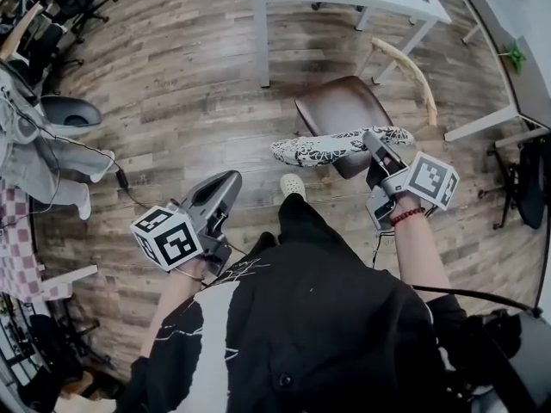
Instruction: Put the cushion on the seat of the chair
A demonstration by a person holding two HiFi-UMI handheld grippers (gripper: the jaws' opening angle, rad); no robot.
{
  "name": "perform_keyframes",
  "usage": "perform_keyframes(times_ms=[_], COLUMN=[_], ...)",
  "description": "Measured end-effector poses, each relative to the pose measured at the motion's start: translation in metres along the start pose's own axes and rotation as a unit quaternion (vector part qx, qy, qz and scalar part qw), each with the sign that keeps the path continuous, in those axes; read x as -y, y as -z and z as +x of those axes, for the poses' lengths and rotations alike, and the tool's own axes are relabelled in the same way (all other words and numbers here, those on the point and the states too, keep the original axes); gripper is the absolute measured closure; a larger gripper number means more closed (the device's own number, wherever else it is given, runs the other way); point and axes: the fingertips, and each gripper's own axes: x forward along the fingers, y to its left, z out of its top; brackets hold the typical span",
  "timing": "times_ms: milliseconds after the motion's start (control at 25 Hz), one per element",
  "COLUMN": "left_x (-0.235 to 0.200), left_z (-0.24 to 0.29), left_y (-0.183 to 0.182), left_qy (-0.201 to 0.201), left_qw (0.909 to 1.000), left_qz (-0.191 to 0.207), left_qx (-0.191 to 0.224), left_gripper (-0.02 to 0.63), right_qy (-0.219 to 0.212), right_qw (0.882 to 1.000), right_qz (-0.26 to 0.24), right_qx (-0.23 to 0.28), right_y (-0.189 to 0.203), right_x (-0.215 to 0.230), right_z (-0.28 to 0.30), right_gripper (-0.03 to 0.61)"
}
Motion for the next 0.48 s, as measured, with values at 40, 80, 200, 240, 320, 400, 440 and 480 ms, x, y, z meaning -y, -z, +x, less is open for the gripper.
perform_keyframes(times_ms=[40,80,200,240,320,400,440,480], left_x=[-0.004,-0.007,-0.017,-0.020,-0.027,-0.035,-0.040,-0.046], left_z=[0.006,0.013,0.038,0.047,0.067,0.091,0.104,0.116], left_y=[-0.004,-0.008,-0.019,-0.024,-0.034,-0.046,-0.053,-0.058], left_qy=[-0.001,-0.003,-0.002,-0.003,-0.004,-0.005,-0.006,-0.008], left_qw=[1.0000,1.0000,0.9999,0.9999,0.9998,0.9996,0.9996,0.9995], left_qz=[-0.003,-0.006,-0.014,-0.015,-0.018,-0.025,-0.028,-0.030], left_qx=[0.000,0.000,-0.005,-0.007,-0.008,-0.008,-0.009,-0.011], left_gripper=[0.603,0.603,0.603,0.603,0.603,0.603,0.603,0.603], right_qy=[0.000,0.000,0.006,0.000,-0.009,0.007,0.012,0.014], right_qw=[1.000,1.000,1.000,1.000,0.999,0.999,0.999,0.999], right_qz=[0.001,0.003,0.006,0.010,0.016,0.016,0.015,0.014], right_qx=[-0.006,-0.011,-0.023,-0.025,-0.029,-0.037,-0.042,-0.046], right_y=[-0.003,-0.007,-0.023,-0.029,-0.044,-0.064,-0.075,-0.084], right_x=[0.002,0.004,0.013,0.014,0.018,0.031,0.037,0.043], right_z=[0.007,0.014,0.033,0.040,0.056,0.072,0.082,0.093], right_gripper=[0.549,0.549,0.549,0.549,0.549,0.549,0.549,0.549])
